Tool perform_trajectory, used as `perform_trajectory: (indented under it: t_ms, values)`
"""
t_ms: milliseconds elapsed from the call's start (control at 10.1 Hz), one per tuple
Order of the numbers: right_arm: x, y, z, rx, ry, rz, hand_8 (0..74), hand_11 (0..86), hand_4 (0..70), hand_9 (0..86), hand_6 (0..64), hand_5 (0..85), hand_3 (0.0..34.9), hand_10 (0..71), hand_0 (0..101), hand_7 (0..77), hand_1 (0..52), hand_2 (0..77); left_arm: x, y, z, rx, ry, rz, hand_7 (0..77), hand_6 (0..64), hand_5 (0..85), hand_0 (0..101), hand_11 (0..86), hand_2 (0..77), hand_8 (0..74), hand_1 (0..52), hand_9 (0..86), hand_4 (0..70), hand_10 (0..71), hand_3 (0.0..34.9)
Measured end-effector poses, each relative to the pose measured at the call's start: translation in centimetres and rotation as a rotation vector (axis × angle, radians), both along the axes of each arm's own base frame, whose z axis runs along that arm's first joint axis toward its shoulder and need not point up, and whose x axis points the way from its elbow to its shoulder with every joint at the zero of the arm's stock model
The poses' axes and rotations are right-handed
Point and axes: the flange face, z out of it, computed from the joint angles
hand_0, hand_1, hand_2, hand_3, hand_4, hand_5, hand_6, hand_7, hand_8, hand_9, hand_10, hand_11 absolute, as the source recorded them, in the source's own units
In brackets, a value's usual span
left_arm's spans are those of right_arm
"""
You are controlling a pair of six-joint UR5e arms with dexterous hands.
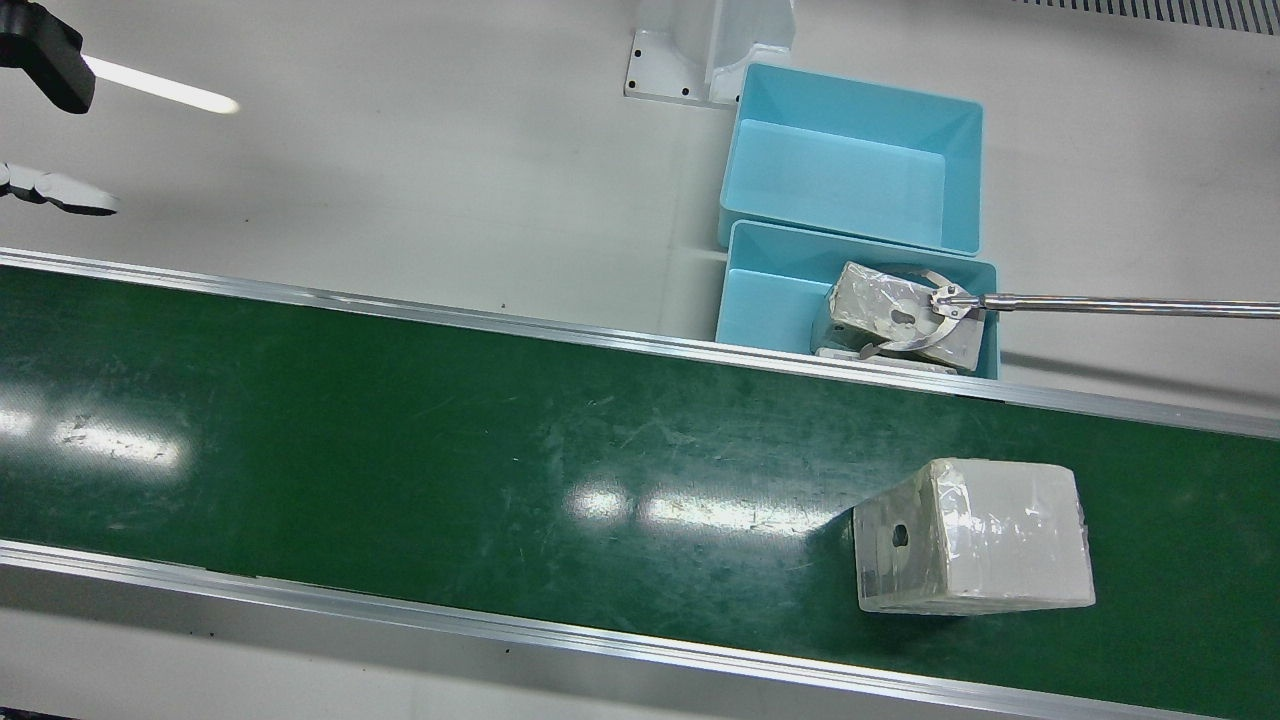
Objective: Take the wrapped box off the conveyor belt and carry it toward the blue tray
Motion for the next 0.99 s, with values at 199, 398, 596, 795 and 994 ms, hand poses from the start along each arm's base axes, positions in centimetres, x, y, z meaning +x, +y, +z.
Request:
perform_trajectory:
  t_ms: [199, 398, 596, 795, 994]
  values:
    - [0.17, 0.20, -0.16, 0.005, -0.002, 0.001, 2.7, 4.9, 1.6, 1.6, 0.0, 6.0, 11.9, 1.6, 46, 0.5, 12.5, 13.1, 0.00, 0.00, 0.00, 0.000, 0.000, 0.000, 0.0, 0.0, 1.1, 0, 0.0, 1.1, 0.0, 0.0, 0.0, 0.0, 0.0, 0.0]
    - [0.29, 0.45, -0.06, 0.005, -0.003, 0.000, 2.7, 4.9, 1.6, 1.6, 0.0, 6.0, 11.9, 1.6, 46, 0.5, 12.5, 13.1, 0.00, 0.00, 0.00, 0.000, 0.000, 0.000, 0.5, 0.0, 1.1, 0, 0.0, 1.1, 0.0, 0.0, 0.0, 0.0, 0.0, 0.0]
    - [0.21, 0.70, 0.08, 0.003, -0.007, -0.003, 2.7, 4.4, 1.6, 1.6, 0.0, 5.5, 12.5, 1.6, 46, 0.5, 12.5, 13.1, 0.00, 0.00, 0.00, 0.000, 0.000, 0.000, 0.0, 0.0, 1.1, 0, 0.0, 1.1, 0.0, 0.0, 0.0, 0.0, 0.0, 0.0]
    - [-0.02, 0.81, 0.10, 0.003, -0.008, -0.008, 2.7, 4.4, 1.1, 1.6, 0.0, 5.5, 12.6, 1.6, 46, 0.5, 12.5, 13.1, 0.00, 0.00, 0.00, 0.000, 0.000, 0.000, 0.0, 0.0, 1.1, 0, 0.0, 0.5, 0.0, 0.0, 0.0, 0.0, 0.0, 0.0]
    - [0.02, 0.85, 0.08, 0.003, -0.012, -0.009, 2.7, 4.4, 0.0, 1.6, 0.0, 5.5, 11.7, 1.6, 46, 0.5, 12.5, 13.1, 0.00, 0.00, 0.00, 0.000, 0.000, 0.000, 0.0, 0.0, 1.1, 0, 0.0, 0.5, 0.0, 0.0, 0.0, 0.0, 0.0, 0.0]
